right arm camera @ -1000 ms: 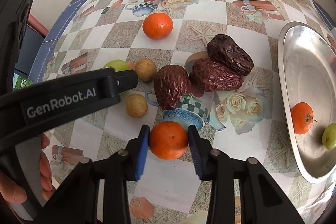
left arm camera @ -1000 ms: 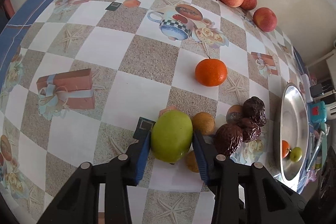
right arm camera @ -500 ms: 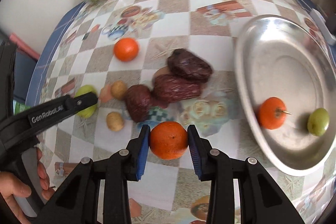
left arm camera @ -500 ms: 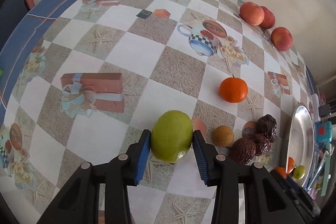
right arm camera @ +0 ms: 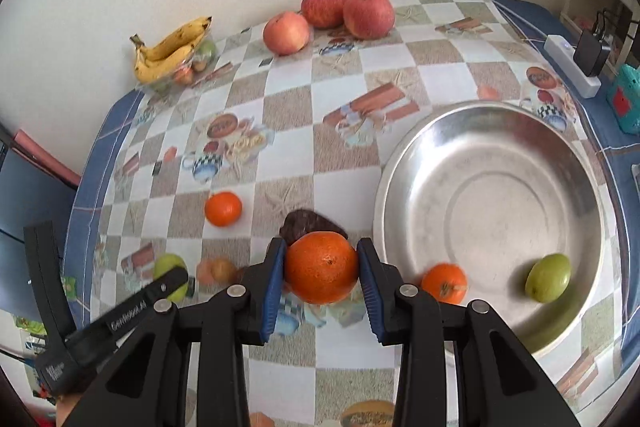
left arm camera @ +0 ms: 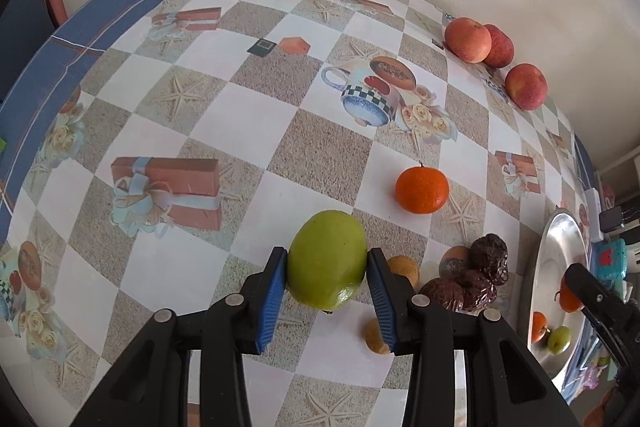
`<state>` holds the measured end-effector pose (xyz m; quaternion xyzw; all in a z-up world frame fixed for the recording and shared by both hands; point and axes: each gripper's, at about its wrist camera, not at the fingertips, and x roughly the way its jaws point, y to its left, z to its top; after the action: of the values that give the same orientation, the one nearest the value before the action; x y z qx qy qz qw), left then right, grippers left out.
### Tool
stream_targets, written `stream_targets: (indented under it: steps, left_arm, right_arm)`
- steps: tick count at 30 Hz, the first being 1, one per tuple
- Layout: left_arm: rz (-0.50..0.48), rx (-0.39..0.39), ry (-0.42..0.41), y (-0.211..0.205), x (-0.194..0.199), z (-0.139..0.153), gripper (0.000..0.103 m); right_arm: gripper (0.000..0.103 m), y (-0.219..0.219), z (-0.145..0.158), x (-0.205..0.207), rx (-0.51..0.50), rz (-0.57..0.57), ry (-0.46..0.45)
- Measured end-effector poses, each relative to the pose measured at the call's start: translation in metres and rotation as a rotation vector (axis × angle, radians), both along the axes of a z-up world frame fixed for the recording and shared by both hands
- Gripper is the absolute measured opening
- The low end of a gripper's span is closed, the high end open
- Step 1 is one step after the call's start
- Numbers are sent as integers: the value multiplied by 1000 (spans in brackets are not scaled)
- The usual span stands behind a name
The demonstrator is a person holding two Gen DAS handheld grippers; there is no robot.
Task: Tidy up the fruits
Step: 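Carry both fruits over the steel plate and open both tools to release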
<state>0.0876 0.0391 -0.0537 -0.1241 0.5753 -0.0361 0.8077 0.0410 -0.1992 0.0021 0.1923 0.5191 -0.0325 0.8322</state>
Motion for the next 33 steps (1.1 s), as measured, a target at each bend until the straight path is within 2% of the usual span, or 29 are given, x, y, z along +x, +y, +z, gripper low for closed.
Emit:
stream_targets:
  steps: [2, 5, 9, 13, 20, 26, 33]
  left_arm:
    - [-4, 1, -12, -5, 3, 4, 43]
    - [-31, 11, -25, -21, 8, 10, 43]
    - [-99, 51, -28, -52, 14, 18, 43]
    - [-163, 45, -40, -87, 17, 27, 43]
    - [-328, 26, -63, -161, 12, 39, 43]
    - [-499, 46, -105, -224, -2, 41, 43]
    - [-570, 36, -116, -241, -13, 31, 45]
  right_arm:
    - [38, -7, -3, 5, 19, -19, -1]
    - [38, -11, -8, 8, -16, -36, 10]
    - [38, -23, -12, 8, -17, -54, 10]
    - [38, -44, -12, 4, -30, -111, 10]
    - [38, -95, -18, -8, -1, -245, 34]
    - [38, -145, -29, -26, 5, -396, 79]
    - [38, -163, -30, -36, 13, -462, 85]
